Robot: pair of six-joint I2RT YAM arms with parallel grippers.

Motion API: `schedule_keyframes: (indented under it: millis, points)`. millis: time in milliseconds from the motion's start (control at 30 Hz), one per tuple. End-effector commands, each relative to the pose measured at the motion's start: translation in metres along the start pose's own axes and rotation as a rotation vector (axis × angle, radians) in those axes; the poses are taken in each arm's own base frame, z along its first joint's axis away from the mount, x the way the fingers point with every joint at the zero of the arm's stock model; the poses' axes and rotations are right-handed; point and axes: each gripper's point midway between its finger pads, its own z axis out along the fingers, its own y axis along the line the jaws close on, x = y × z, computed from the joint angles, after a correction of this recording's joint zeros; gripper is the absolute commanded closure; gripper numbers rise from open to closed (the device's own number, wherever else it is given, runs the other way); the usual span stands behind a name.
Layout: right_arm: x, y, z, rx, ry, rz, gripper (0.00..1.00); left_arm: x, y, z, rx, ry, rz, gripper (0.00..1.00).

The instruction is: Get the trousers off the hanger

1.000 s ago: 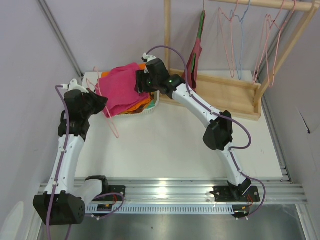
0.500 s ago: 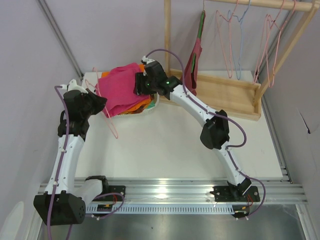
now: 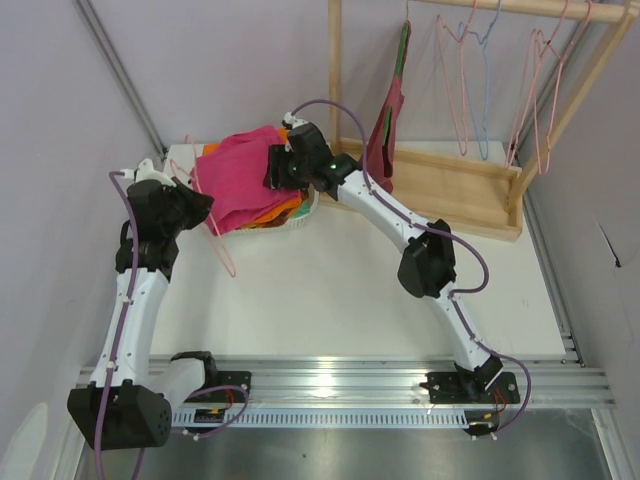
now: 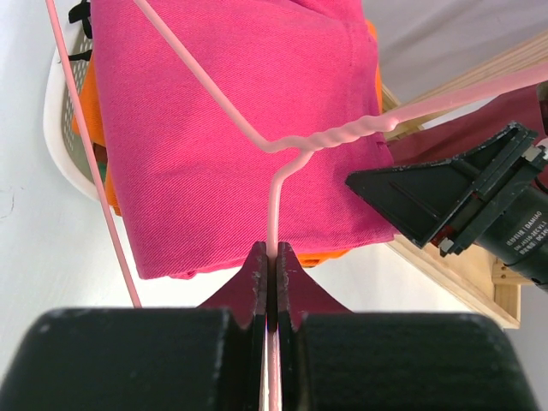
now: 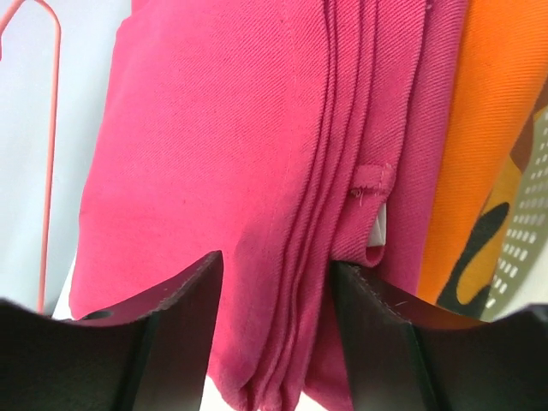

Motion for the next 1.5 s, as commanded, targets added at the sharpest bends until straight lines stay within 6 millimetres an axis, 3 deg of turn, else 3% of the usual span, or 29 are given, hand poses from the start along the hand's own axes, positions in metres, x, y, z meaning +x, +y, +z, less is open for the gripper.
schedule_keyframes:
  millis: [0, 67, 200, 400, 533, 833, 1067, 1200, 1267, 1300, 1333, 1467]
  points:
    - [-0.006, 0.013, 0.009, -0.049, -0.029, 0.030, 0.41, -0.010, -0.003, -0.001, 0.021, -0.034, 0.031, 1.00]
    - [-0.004, 0.013, 0.010, -0.055, -0.025, 0.035, 0.48, -0.011, -0.002, -0.002, 0.016, -0.037, 0.031, 1.00]
    - [-0.013, 0.022, 0.005, -0.091, -0.048, 0.038, 0.77, -0.009, -0.001, -0.001, 0.015, -0.032, 0.032, 1.00]
    - [-0.063, 0.047, -0.023, -0.166, -0.189, 0.024, 0.96, -0.010, 0.000, -0.001, 0.012, -0.036, 0.030, 1.00]
    - [-0.090, 0.060, -0.043, -0.199, -0.270, 0.018, 1.00, -0.007, 0.001, 0.001, 0.011, -0.030, 0.026, 1.00]
    - [-0.121, 0.079, -0.078, -0.218, -0.363, -0.030, 1.00, -0.007, 0.002, 0.004, 0.014, -0.028, 0.024, 1.00]
    - [-0.131, 0.064, -0.087, -0.161, -0.380, -0.050, 1.00, -0.004, 0.003, 0.004, 0.016, -0.025, 0.018, 1.00]
    - [-0.117, 0.048, -0.079, -0.139, -0.315, -0.043, 1.00, -0.004, 0.003, 0.005, 0.014, -0.022, 0.018, 1.00]
    - [-0.110, 0.045, -0.075, -0.141, -0.286, -0.050, 0.93, -0.003, 0.003, 0.006, 0.015, -0.020, 0.017, 1.00]
    - [-0.106, 0.042, -0.075, -0.135, -0.265, -0.051, 0.76, -0.005, 0.003, 0.005, 0.015, -0.024, 0.017, 1.00]
    - [-0.102, 0.041, -0.074, -0.135, -0.251, -0.055, 0.71, -0.006, 0.001, 0.005, 0.022, -0.023, 0.018, 1.00]
    - [-0.094, 0.040, -0.083, -0.121, -0.210, -0.098, 0.35, -0.017, -0.007, -0.004, 0.025, -0.030, 0.037, 1.00]
